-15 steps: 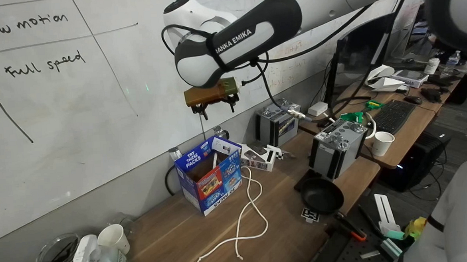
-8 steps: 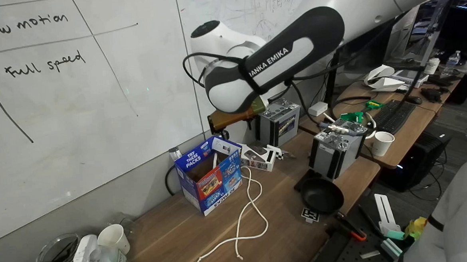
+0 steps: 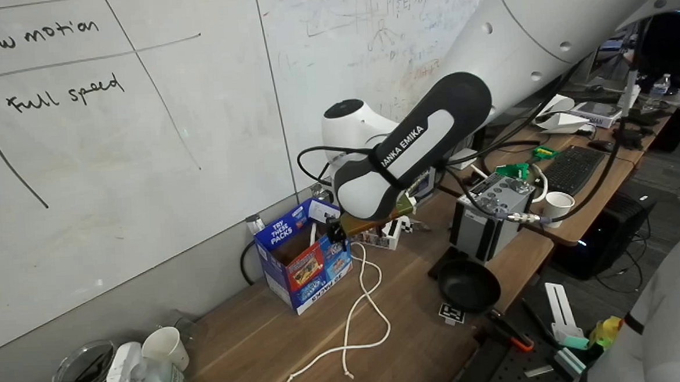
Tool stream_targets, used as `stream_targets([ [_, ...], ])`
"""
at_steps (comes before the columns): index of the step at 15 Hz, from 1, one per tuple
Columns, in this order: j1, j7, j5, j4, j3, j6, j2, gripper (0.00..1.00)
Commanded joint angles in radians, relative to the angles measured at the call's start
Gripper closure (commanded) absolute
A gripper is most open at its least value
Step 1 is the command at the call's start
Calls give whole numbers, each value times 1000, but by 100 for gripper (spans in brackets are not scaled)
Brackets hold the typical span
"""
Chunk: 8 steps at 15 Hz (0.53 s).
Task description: Pick up the white ropes from the table and put them in the box
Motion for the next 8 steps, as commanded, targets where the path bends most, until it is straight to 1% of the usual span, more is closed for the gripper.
stream_targets([
  [1, -8, -102, 103, 19, -6, 72, 103, 0],
  [8, -15, -218, 287, 118, -12, 135, 337, 0],
])
